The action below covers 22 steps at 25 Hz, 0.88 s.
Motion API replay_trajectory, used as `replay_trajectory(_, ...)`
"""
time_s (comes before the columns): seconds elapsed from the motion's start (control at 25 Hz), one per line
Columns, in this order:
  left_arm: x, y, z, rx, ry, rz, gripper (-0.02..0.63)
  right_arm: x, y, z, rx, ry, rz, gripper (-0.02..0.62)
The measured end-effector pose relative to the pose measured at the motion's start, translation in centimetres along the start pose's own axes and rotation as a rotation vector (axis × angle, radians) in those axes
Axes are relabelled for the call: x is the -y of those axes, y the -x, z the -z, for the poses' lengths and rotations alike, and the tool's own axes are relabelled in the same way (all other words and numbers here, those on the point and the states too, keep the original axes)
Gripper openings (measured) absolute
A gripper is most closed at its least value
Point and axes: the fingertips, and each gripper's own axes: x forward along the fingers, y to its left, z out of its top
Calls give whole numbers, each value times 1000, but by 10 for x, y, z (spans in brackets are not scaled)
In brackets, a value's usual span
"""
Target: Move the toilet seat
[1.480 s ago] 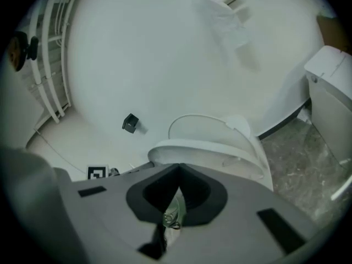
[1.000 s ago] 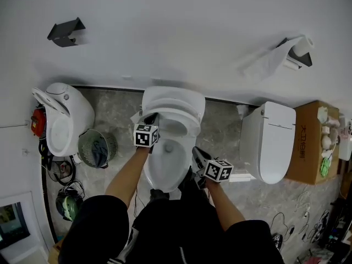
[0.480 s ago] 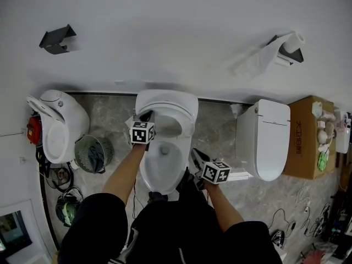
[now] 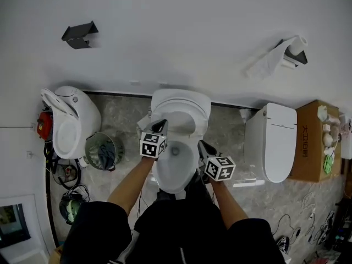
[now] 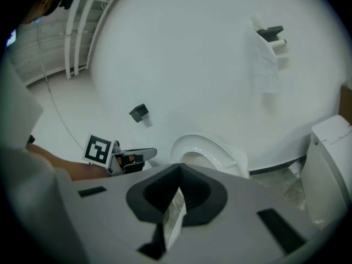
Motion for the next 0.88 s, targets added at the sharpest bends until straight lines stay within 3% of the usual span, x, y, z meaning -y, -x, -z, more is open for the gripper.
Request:
replay_trajectory(0.44,34,115,-7,99,-80,37,5,-80,45,-28,184,126,1,5)
replay_trajectory(0.6,48,148,-4,121,-128,63,5,-106,61,-26,222,175,8,5)
replay_trajectory(0.88,66,195,-16,181,-142,104,3,-143,87,-27,287,225,25,5)
